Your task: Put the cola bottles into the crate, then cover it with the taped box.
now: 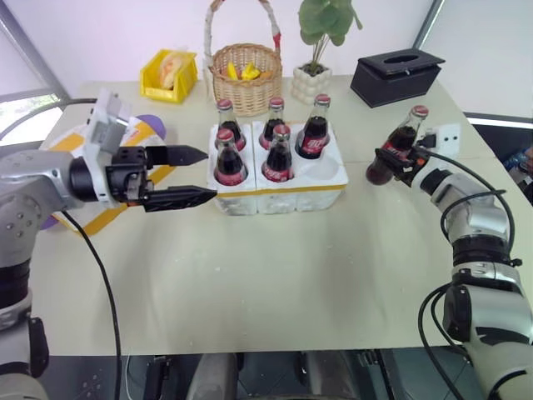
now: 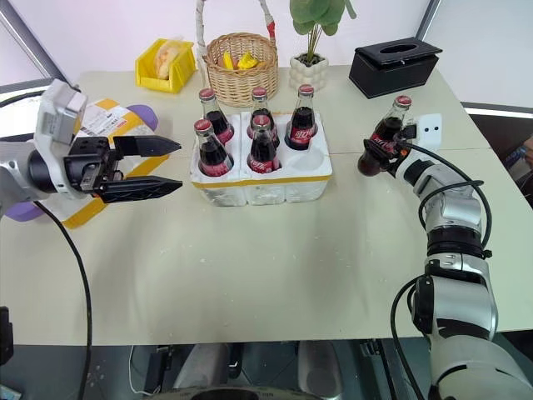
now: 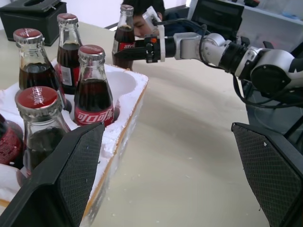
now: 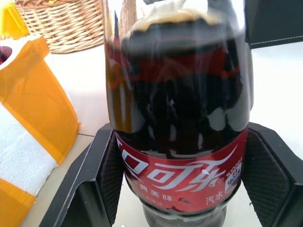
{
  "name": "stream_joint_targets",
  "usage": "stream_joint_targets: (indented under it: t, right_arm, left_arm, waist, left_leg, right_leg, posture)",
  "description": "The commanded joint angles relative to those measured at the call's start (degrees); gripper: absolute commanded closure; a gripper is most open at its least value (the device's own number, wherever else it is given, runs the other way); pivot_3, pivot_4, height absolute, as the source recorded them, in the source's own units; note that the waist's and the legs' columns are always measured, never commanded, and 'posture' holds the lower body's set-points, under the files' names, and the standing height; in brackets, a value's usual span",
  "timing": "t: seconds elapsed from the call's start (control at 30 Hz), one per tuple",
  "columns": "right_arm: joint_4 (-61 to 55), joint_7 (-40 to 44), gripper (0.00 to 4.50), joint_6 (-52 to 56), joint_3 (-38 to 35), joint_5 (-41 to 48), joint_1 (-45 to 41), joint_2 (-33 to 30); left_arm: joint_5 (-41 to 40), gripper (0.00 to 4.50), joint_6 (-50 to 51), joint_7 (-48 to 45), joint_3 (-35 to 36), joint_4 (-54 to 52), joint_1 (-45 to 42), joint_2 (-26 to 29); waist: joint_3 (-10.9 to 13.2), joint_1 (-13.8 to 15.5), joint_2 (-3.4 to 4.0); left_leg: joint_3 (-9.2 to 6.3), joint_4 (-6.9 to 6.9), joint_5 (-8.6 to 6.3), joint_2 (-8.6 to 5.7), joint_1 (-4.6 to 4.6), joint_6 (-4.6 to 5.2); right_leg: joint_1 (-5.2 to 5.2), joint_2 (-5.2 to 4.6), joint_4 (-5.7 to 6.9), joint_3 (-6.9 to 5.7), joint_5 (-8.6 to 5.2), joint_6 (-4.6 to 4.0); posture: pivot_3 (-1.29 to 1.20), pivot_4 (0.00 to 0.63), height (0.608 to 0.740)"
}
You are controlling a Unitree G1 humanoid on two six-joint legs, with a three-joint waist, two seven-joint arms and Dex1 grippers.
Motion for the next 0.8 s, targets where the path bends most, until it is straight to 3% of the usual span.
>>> stream_joint_targets:
  t: [0.03,0.43,0.8]
  right_arm:
    - [-8.6,0.58,1.72,0.33,-1.64,1.01,-3.63,-3.8]
    - [-31.67,8.34,1.72,22.11,-0.26,14.58,-9.2,-4.21]
    - [-40.39,11.57,1.72,29.89,1.69,21.43,-5.34,-1.38]
  left_arm:
    - [-0.98,0.0,-0.24,-0.03,1.92,-1.33,-0.26,0.97]
    - [0.58,0.0,-2.14,-1.02,0.51,0.24,-0.83,0.51]
    - [1.55,0.0,-3.42,-0.95,1.12,0.72,0.15,0.68]
  waist:
    - [0.08,0.01,0.1]
    - [0.24,-0.69,0.29]
    - [0.24,-0.46,0.28]
  left_leg:
    - [0.0,0.01,0.0,-0.01,-0.03,0.0]
    - [0.04,-0.4,0.0,0.13,-0.14,0.0]
    - [0.07,-0.4,0.0,0.11,-0.23,0.0]
  right_leg:
    - [-0.02,0.0,-0.01,0.0,0.0,0.0]
    - [-0.46,0.13,0.1,0.06,0.01,0.01]
    - [-0.52,0.11,0.04,0.09,0.02,0.0]
  posture:
    - [0.0,0.15,0.738]
    - [0.0,0.15,0.738]
    - [0.0,0.15,0.738]
